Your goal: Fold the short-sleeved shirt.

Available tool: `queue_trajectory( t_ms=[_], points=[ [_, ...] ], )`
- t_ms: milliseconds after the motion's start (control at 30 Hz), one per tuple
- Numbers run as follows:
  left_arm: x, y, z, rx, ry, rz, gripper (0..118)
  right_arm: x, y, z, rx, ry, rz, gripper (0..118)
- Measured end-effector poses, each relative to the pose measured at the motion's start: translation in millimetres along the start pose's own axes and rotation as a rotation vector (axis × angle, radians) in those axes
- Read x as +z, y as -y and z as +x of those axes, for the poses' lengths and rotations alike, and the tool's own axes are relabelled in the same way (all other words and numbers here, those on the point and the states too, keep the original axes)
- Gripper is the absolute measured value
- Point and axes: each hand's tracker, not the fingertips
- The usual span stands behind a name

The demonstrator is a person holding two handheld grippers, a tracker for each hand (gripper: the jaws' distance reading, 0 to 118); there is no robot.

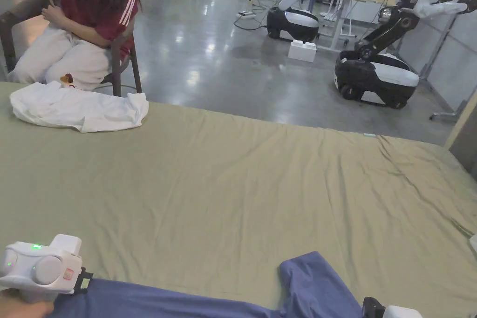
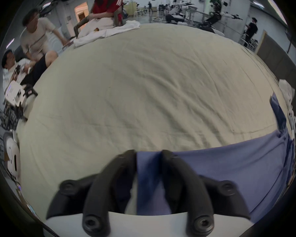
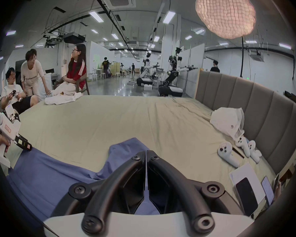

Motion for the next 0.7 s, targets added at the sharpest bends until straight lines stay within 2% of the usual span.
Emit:
queue_trajectory(
  t_ms=[67, 200, 400, 500, 567, 633, 667, 700],
  points=[
    [1.1, 1.1, -0.6, -0.030, 0.025, 0.008, 1, -13.9, 1.4, 8.8, -0.010, 0.016, -0.063, 6],
    [15.3, 6.5, -3.1, -0.007, 0.041, 0.039, 0, -58.6, -0.1, 39.1, -0.039, -0.003, -0.234, 69],
    [45.3, 15.8, -16.8, 0.031, 0.070, 0.143, 0, -139.4, -1.4, 71.8, -0.041, -0.080, -0.471, 70],
    [54.7, 21.6, -16.7, 0.027, 0.065, 0.178, 0, -175.1, 4.9, 75.2, -0.073, -0.139, -0.586, 69],
    [58.4, 25.4, -16.4, 0.035, 0.065, 0.185, 0, -189.1, 8.0, 73.3, -0.117, -0.174, -0.629, 62],
    [56.4, 29.1, -17.5, 0.045, 0.067, 0.185, 0, -196.4, 9.4, 67.0, -0.093, -0.178, -0.658, 53],
    [56.0, 30.6, -18.2, 0.047, 0.066, 0.181, 0, -197.8, 9.4, 62.1, -0.036, -0.133, -0.666, 53],
    [56.0, 31.9, -19.1, 0.049, 0.063, 0.175, 0, -198.4, 9.4, 59.1, -0.006, -0.129, -0.662, 51]
  ],
)
